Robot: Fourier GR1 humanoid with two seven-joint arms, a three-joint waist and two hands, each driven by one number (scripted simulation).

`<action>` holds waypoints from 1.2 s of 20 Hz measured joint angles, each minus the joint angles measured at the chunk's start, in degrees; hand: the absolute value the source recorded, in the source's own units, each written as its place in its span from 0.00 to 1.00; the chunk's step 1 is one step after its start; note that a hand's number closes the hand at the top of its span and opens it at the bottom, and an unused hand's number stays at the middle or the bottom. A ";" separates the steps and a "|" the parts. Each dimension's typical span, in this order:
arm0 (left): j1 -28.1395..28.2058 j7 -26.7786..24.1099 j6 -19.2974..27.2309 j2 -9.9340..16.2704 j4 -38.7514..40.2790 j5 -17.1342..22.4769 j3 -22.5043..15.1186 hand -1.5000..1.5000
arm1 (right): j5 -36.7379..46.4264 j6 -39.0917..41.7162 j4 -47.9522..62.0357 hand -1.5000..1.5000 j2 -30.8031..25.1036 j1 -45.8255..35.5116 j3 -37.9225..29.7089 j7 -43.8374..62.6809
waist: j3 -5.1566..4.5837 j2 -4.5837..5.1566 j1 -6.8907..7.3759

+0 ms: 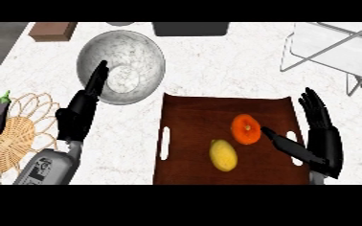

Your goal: Pick the lemon from the tray and place it in the tiered shelf

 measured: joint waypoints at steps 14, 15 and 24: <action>0.61 -0.15 -1.19 -1.67 0.15 -1.30 0.76 0.50 | 12.72 8.40 -23.34 0.00 -18.64 -1.26 11.78 33.24 | -0.22 -0.22 0.42; 0.93 -0.17 -1.45 -1.65 0.15 -1.13 0.84 0.50 | 13.61 9.64 -24.81 0.00 -20.21 -1.80 12.72 36.04 | -0.27 -0.21 0.51; 0.56 -0.59 -2.28 -2.21 0.97 -1.95 1.48 0.50 | 21.03 21.31 -35.69 0.00 -28.23 -10.44 21.14 62.67 | -0.25 -0.15 0.94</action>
